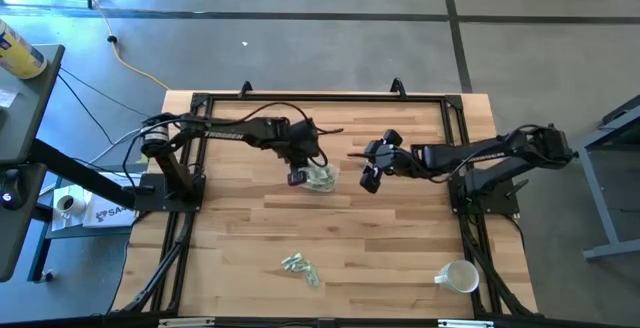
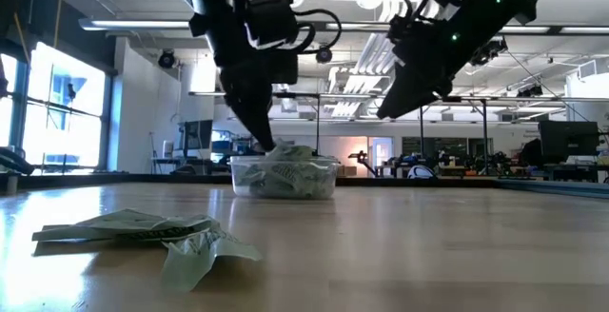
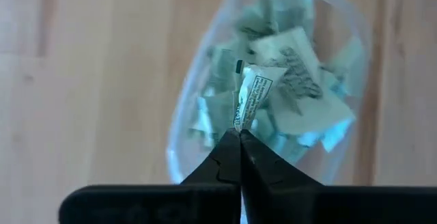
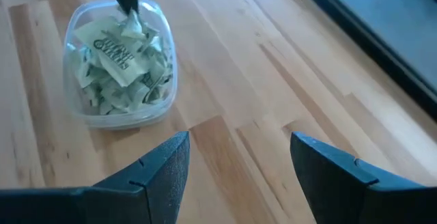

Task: Pick and place Stevia / Truvia into bins
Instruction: Put the stevia packet into the transparent container

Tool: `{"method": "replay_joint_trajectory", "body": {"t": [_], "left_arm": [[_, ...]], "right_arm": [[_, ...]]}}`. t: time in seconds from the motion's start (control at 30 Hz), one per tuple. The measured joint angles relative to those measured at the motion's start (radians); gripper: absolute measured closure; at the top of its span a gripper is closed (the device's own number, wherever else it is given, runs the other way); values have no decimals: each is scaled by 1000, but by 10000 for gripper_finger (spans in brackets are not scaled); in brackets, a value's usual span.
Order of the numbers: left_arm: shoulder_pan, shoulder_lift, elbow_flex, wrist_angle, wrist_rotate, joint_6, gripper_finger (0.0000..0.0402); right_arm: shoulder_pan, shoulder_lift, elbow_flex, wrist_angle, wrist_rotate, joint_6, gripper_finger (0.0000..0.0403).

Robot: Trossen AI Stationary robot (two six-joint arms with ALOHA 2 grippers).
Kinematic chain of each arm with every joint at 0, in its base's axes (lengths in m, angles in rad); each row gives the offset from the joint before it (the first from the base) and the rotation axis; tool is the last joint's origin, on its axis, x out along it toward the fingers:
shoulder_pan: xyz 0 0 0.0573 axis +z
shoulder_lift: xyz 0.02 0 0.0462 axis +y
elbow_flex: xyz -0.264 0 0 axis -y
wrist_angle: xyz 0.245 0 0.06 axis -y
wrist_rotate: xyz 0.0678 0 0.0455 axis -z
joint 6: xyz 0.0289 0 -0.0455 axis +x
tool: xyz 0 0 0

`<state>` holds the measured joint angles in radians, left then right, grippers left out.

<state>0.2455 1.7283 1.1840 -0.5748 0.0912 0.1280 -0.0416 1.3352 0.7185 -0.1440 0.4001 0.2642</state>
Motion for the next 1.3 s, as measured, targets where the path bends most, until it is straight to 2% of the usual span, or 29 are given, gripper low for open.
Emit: {"method": "replay_joint_trajectory", "body": {"t": [0.23, 0.4, 0.63, 0.83, 1.03, 1.3], "left_arm": [[-10, 13, -74, 63, 56, 11, 376], [-10, 27, -102, 58, 50, -32, 330], [-10, 13, -38, 51, 23, -180, 272], [-28, -7, 43, -129, -24, -215, 240], [-132, -66, 79, -260, 7, -254, 228], [-405, -90, 72, -313, 4, -438, 235]], "right_arm": [[-31, 38, 0, 23, -54, 24, 158], [-33, 60, 1, 53, -82, 25, 158], [-10, 60, 1, 51, -90, 18, 158], [33, 60, 1, 45, -90, 16, 158], [96, 60, 1, 19, -118, -41, 158], [139, 60, 1, 13, -117, -66, 158]]}}
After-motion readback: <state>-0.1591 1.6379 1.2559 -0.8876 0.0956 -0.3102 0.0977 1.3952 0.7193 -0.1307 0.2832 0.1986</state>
